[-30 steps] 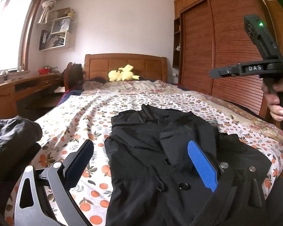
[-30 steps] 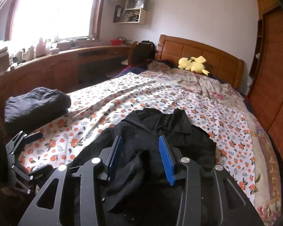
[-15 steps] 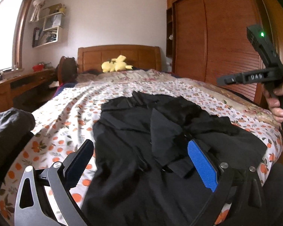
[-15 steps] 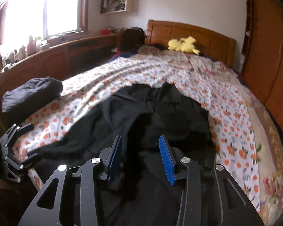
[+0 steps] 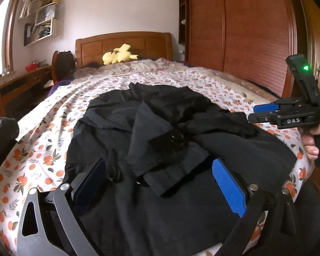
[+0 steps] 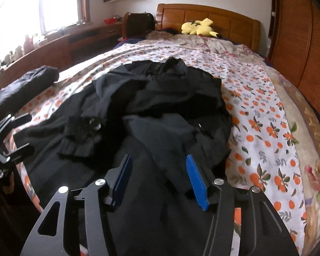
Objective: Fold large clothes
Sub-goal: 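Move the left tool to the coat side edge and close on it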
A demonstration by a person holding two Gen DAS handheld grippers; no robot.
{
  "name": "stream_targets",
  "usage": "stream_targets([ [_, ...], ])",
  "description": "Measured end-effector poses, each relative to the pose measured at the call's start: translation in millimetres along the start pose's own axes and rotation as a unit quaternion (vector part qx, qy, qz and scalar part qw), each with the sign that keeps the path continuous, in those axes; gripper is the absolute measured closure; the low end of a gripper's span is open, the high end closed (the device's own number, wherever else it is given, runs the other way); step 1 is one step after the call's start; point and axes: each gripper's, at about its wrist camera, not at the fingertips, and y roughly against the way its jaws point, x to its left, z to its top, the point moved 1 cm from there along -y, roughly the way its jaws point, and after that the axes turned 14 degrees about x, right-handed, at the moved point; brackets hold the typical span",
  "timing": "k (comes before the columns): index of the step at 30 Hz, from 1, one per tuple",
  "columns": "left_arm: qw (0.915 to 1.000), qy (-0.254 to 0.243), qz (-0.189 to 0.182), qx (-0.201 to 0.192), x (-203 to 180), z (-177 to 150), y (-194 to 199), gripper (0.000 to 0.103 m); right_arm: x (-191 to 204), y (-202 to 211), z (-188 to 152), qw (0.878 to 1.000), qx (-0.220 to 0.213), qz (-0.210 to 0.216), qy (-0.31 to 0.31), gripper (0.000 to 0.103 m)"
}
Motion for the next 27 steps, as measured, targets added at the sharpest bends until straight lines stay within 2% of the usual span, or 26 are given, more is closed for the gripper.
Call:
stream_targets([
  [3,0.9999,-0.007,0.005,0.013,-18.9,2.1,-8.1,0.003,-8.1,-1.3,-9.3,1.0,0.0,0.008,0.01,0.048],
  [5,0.9996,-0.011,0.008,0.025,-29.9,3.0,-14.6,0.01,-12.4,-2.7,-14.9,1.0,0.002,0.017,0.014,0.047],
  [7,0.9992,-0.012,0.01,0.037,-39.9,4.9,-22.7,0.016,-15.1,-3.2,-18.5,1.0,0.003,0.023,0.016,0.04],
  [9,0.9985,-0.014,0.007,0.052,-51.2,9.3,-32.9,0.022,-17.4,-2.3,-22.4,0.999,0.0,0.03,0.019,0.037],
  [13,0.9968,-0.027,0.016,0.074,-68.0,18.9,-51.7,0.03,-21.6,-0.5,-27.2,0.999,-0.007,0.045,0.026,0.036],
  [19,0.9926,-0.016,0.037,0.115,-72.4,33.9,-83.8,0.043,-32.2,2.7,-34.5,0.997,-0.023,0.067,0.022,0.036],
  [23,0.9891,-0.019,0.052,0.137,-75.8,37.2,-101.4,0.047,-39.0,3.8,-36.5,0.997,-0.029,0.077,0.015,0.036],
  [24,0.9881,-0.019,0.056,0.142,-76.7,37.8,-105.2,0.053,-40.8,4.4,-37.0,0.996,-0.031,0.077,0.015,0.036],
  [25,0.9869,-0.019,0.06,0.149,-77.0,38.0,-107.7,0.065,-41.7,4.7,-37.7,0.996,-0.031,0.077,0.015,0.036],
  [27,0.9855,-0.02,0.054,0.159,-77.7,38.9,-110.9,0.084,-42.5,5.2,-37.9,0.997,-0.032,0.074,0.017,0.036],
])
